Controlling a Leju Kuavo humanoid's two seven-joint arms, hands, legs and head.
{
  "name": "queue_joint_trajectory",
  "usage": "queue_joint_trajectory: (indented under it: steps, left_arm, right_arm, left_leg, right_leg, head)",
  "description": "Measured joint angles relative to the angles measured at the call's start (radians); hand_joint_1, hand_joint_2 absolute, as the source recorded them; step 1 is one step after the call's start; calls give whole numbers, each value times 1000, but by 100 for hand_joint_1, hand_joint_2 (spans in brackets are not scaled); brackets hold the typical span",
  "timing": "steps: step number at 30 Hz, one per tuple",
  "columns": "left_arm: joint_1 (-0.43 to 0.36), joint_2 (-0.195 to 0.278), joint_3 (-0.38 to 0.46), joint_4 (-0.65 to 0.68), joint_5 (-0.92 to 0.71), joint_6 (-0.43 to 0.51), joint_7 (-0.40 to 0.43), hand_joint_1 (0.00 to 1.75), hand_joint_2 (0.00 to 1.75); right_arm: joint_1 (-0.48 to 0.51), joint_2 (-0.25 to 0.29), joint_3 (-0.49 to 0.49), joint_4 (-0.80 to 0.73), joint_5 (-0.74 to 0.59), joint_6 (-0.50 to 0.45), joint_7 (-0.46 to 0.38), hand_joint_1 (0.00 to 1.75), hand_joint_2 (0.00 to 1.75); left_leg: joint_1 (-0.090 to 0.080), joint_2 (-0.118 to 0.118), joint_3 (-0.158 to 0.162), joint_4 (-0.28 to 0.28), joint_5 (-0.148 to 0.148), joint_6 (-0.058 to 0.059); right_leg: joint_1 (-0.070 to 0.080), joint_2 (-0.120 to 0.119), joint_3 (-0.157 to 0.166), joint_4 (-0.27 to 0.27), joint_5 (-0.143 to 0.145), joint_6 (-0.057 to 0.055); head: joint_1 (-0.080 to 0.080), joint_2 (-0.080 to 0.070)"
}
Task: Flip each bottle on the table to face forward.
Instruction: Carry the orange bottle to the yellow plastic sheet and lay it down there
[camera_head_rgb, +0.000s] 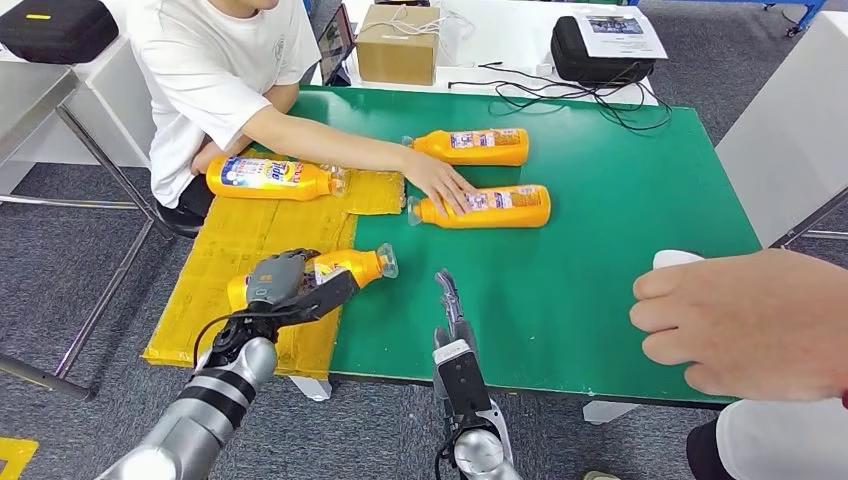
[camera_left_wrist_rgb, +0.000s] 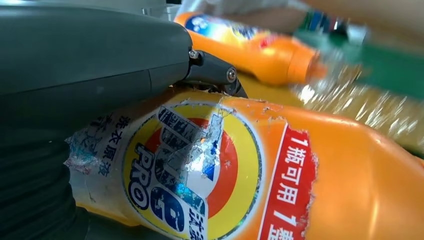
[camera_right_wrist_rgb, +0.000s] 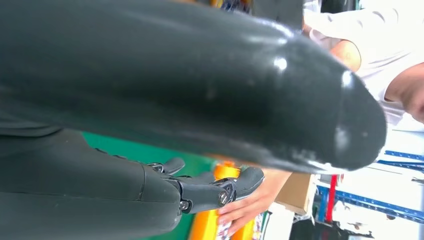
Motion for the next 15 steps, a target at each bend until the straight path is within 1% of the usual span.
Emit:
queue_joint_trajectory:
  steps: [3, 4, 8, 11, 13, 15]
  left_arm:
    - [-75, 1, -6, 94, -17, -78, 18, 21, 175]
    - [-92, 2, -8, 118, -18, -92, 22, 0, 175]
    - [-148, 4, -13, 204, -28, -134, 56, 0, 175]
    - [-177, 7, -15, 245, -36, -158, 66, 0, 175]
    - [-196, 10, -16, 265, -31, -188, 58, 0, 175]
    - [-215, 16, -15, 279, 2, -229, 24, 0, 175]
  right_arm:
    - [-7, 3, -1, 20, -21, 13, -9, 0, 0]
    - [-8, 4, -1, 26, -26, 15, -12, 0, 0]
    - [-14, 6, -1, 47, -42, 22, -17, 0, 0]
    - [-17, 8, 0, 57, -49, 25, -18, 0, 0]
    - [-19, 8, 0, 63, -54, 25, -18, 0, 0]
    - [-21, 9, 0, 70, -62, 27, -22, 0, 0]
  left_leg:
    - [0, -1, 1, 0, 0, 0]
    - [0, -2, 1, 0, 0, 0]
    - [0, -2, 2, 0, 0, 0]
    - [0, -2, 2, 0, 0, -1]
    - [0, -2, 2, 0, 1, -1]
    - [0, -2, 2, 0, 1, -1]
  right_leg:
    - [0, 0, 1, 0, 0, 0]
    - [0, 0, 2, 0, 0, 0]
    - [0, 0, 2, 0, 0, 0]
    - [0, 0, 1, 1, 0, 0]
    - [0, 0, 2, 1, 0, 0]
    - [0, 0, 2, 1, 0, 0]
  head:
    - [0, 0]
    - [0, 0]
    - [0, 0]
    - [0, 0]
    - [0, 0]
    - [0, 0]
